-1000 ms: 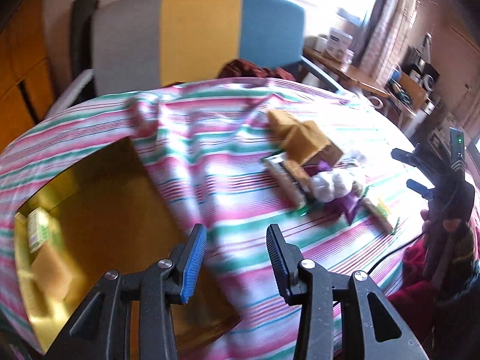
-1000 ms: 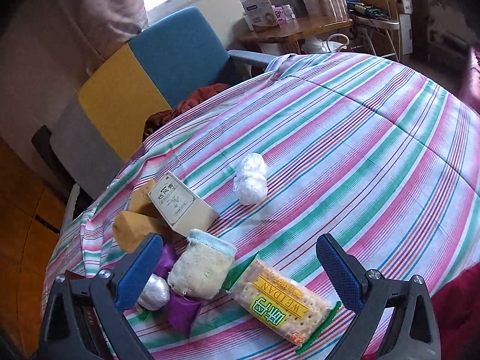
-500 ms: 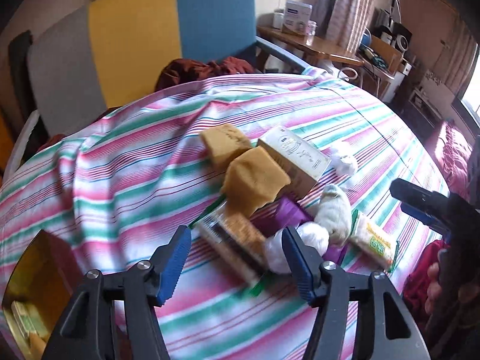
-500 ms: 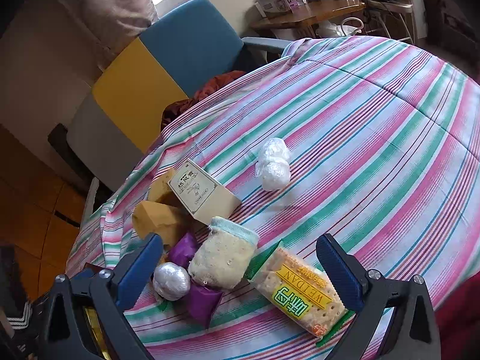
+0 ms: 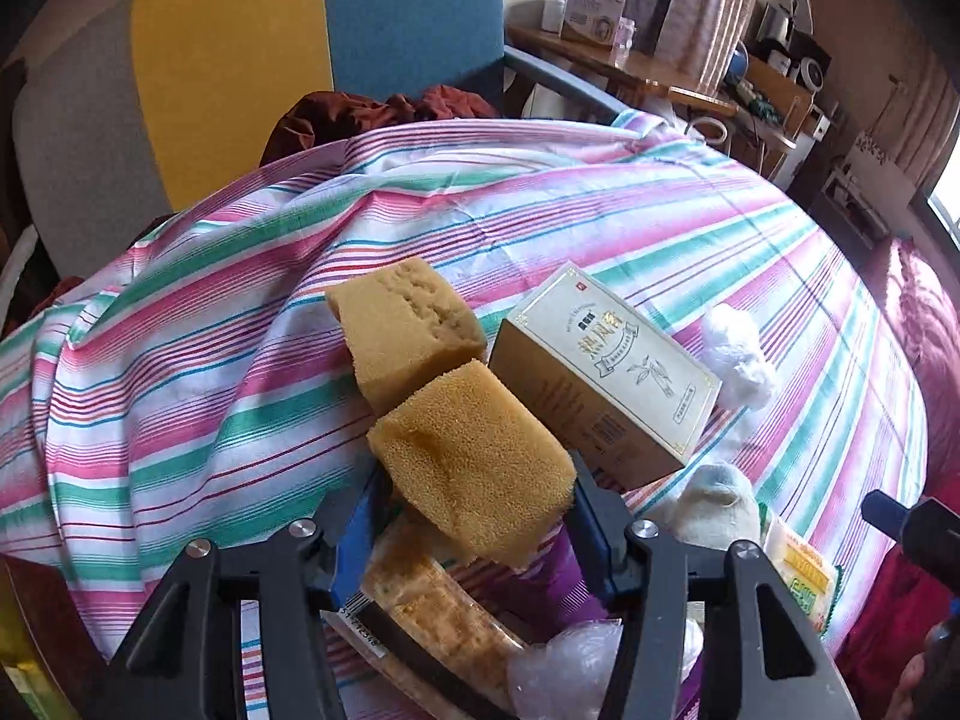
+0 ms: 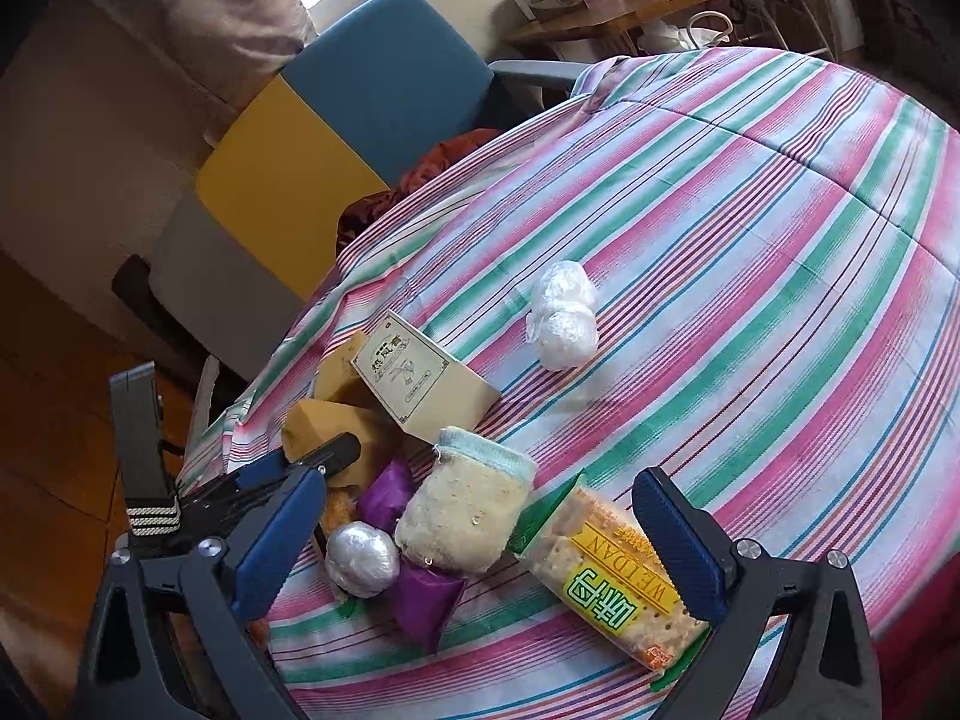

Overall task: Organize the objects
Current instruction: 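Grasp the second yellow sponge with the left gripper, then carry the sponge into the gold tray and release it while the right gripper grasps the purple packet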

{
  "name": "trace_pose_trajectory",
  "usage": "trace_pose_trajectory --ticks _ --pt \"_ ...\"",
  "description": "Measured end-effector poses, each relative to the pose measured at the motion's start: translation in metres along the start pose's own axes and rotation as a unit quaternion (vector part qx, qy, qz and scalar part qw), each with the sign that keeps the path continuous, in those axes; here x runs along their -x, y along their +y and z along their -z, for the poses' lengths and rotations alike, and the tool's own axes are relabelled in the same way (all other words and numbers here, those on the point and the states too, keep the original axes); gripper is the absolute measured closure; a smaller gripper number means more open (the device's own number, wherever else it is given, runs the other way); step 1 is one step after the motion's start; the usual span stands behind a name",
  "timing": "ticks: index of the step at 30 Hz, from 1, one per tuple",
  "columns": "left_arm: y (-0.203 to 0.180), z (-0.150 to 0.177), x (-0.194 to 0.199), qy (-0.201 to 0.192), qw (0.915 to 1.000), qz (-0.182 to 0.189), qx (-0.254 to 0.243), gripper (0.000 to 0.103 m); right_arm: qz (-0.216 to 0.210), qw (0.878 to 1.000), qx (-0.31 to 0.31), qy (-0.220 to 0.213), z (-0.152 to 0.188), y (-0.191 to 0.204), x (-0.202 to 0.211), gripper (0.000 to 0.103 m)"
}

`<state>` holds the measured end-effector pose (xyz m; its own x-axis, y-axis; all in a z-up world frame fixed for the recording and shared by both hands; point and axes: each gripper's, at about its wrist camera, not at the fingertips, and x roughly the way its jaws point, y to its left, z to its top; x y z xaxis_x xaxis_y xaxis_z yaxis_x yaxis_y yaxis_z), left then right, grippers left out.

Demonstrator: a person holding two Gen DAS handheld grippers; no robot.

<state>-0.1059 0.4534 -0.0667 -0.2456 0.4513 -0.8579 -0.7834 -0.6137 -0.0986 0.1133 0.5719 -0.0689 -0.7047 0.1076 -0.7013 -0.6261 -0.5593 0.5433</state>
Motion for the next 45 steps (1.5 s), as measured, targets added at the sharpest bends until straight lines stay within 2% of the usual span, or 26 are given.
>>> trace_pose_trajectory --ticks 7,12,14,22,31,32,33,34,36,39,41,43,45 --pt "0.015 0.026 0.079 -0.073 0.9965 0.035 0.021 0.052 0.001 0.999 -0.035 -0.029 -0.006 -0.014 0.012 0.0" --pt "0.023 0.061 0.132 -0.108 0.9932 0.038 0.02 0.052 0.005 0.998 -0.06 -0.035 -0.009 -0.025 0.016 0.0" --pt "0.029 0.079 0.147 -0.106 0.9927 0.049 0.03 0.052 0.009 0.998 -0.056 -0.028 -0.008 -0.023 0.013 0.0" --pt "0.053 0.151 0.178 -0.095 0.9925 0.051 0.058 0.052 0.019 0.999 -0.026 -0.002 -0.004 -0.011 -0.003 0.0" --pt "0.094 0.211 0.205 -0.102 0.9859 0.038 0.127 0.051 0.03 0.999 0.035 0.025 0.004 0.01 -0.019 0.001" --pt "0.098 0.215 0.206 -0.103 0.9853 0.036 0.132 0.051 0.031 0.998 0.043 0.027 0.006 0.013 -0.02 0.002" --pt "0.102 0.22 0.209 -0.103 0.9844 0.035 0.138 0.051 0.032 0.998 0.054 0.028 0.007 0.016 -0.02 0.01" --pt "0.107 0.224 0.212 -0.105 0.9835 0.034 0.143 0.051 0.028 0.997 0.069 0.03 0.009 0.022 -0.021 0.024" --pt "0.113 0.231 0.217 -0.107 0.9822 0.031 0.151 0.051 0.02 0.994 0.102 0.034 0.015 0.033 -0.021 0.039" --pt "0.122 0.239 0.223 -0.112 0.9799 0.03 0.162 0.051 0.001 0.985 0.16 0.061 0.028 0.054 -0.029 0.046" --pt "0.128 0.243 0.225 -0.114 0.9783 0.031 0.17 0.051 -0.006 0.976 0.204 0.081 0.04 0.07 -0.036 0.047" --pt "0.132 0.247 0.227 -0.115 0.9771 0.032 0.176 0.051 -0.003 0.964 0.243 0.106 0.054 0.082 -0.046 0.049" --pt "0.134 0.249 0.226 -0.115 0.9765 0.033 0.179 0.051 0.019 0.951 0.282 0.125 0.068 0.089 -0.056 0.048"
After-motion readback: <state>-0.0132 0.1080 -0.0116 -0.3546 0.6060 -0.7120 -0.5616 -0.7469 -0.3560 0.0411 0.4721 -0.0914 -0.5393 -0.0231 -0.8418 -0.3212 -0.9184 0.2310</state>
